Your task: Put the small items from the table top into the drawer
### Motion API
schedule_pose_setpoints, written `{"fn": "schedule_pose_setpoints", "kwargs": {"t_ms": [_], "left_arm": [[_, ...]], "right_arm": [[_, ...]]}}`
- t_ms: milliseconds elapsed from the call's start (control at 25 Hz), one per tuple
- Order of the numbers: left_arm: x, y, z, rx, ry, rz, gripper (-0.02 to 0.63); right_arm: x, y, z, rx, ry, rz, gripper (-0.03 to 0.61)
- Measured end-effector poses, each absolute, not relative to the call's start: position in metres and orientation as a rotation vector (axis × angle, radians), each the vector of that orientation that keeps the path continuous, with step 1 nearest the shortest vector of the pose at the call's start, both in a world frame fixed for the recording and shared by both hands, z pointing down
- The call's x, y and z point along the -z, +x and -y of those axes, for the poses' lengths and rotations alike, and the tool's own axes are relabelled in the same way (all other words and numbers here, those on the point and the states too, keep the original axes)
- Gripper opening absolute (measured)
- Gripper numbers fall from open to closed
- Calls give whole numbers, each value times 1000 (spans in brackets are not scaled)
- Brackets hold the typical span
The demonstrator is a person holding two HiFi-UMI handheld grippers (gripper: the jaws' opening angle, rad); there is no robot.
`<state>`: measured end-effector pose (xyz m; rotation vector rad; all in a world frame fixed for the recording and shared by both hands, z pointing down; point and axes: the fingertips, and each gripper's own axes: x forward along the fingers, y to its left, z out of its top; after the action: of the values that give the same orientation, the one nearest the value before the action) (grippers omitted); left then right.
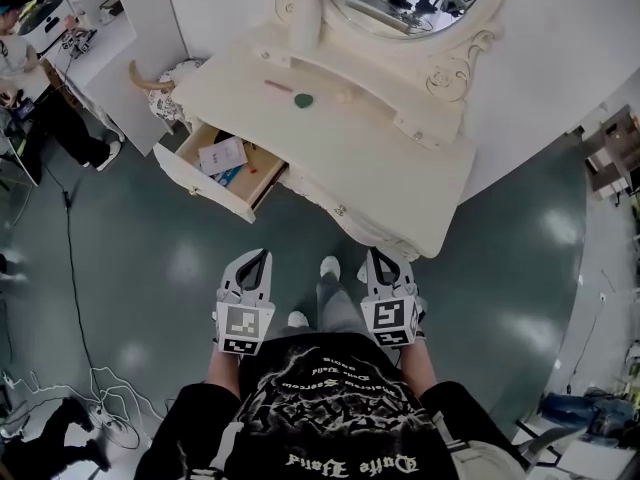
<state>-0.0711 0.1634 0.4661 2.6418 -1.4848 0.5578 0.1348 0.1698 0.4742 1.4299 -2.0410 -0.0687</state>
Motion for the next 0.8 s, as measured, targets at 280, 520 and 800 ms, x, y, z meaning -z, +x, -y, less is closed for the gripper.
{"fn": "schedule_pose_setpoints", "kwargs": {"t_ms": [280,520,800], "left_arm": [[-467,-79,-136,-566,2594,1550,15],[-466,-76,-101,-582,2555,1588,15],[-467,-65,-53,-593,2503,1625,15]], "right_arm": [[-473,138,-127,92,1408,2064,11],[-473,139,-83,96,1359,2090,11],[-478,150,-24,85,1304,2112,11]]}}
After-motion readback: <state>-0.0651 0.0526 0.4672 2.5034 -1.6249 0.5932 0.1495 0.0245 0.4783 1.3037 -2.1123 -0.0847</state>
